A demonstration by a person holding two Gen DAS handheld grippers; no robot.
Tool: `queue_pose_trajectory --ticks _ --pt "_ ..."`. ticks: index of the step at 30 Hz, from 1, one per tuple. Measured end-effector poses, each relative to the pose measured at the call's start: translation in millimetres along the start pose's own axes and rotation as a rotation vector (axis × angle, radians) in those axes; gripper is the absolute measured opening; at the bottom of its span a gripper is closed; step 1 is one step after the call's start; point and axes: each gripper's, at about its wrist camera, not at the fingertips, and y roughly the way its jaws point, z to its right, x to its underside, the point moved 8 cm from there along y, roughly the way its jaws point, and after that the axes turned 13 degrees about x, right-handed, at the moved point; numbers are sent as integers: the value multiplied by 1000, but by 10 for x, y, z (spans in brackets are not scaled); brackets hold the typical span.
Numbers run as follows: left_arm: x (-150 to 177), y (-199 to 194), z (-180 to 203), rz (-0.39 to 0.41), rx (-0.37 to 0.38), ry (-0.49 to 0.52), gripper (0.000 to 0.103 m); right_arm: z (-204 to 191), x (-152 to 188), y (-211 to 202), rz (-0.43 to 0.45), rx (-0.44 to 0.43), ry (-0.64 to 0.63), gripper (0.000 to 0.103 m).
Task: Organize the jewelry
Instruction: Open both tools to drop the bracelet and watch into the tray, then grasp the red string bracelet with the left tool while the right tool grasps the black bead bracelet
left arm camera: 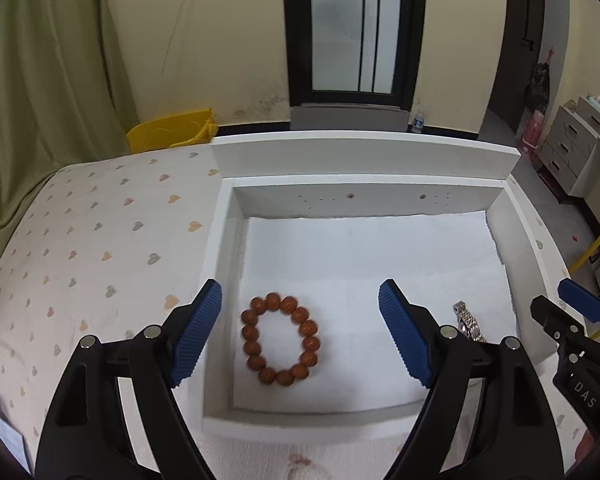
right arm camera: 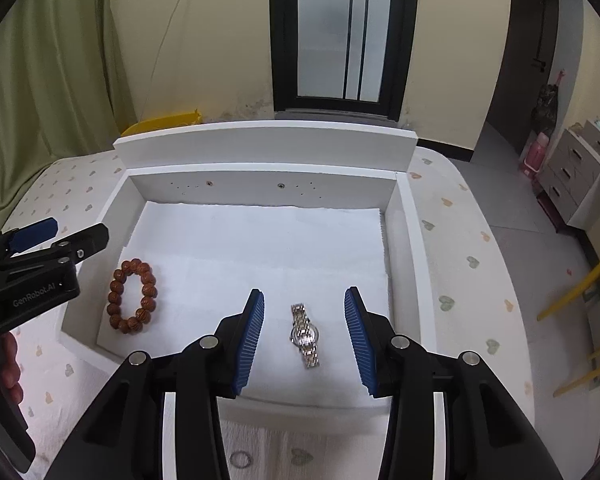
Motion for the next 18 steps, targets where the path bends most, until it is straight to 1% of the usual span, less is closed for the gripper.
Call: queue_pose_trajectory --ticks 2,4,6,8,11,16,18 --pt "107 -167 -59 9 -21 -13 78 16 83 -125 -3 0 3 44" --pt "268 -326 -125 -1 -27 -35 78 4 183 -271 -6 -8 1 44" --pt "496 -510 -200 -19 -30 -47 78 -16 295 -426 -3 -7 -16 45" --pt "719 -680 -290 -38 -54 -61 78 -44 420 -577 -4 -9 -26 45" --pt "1059 -965 -458 -54 -87 -120 78 -96 616 -812 -10 -16 -26 45" --pt "1545 -1403 -693 -89 -149 -171 78 -228 930 -1185 -8 -34 -51 48" --pt "1713 -1556 -746 -95 -154 -194 78 -285 1078 -1291 -17 -39 -64 53"
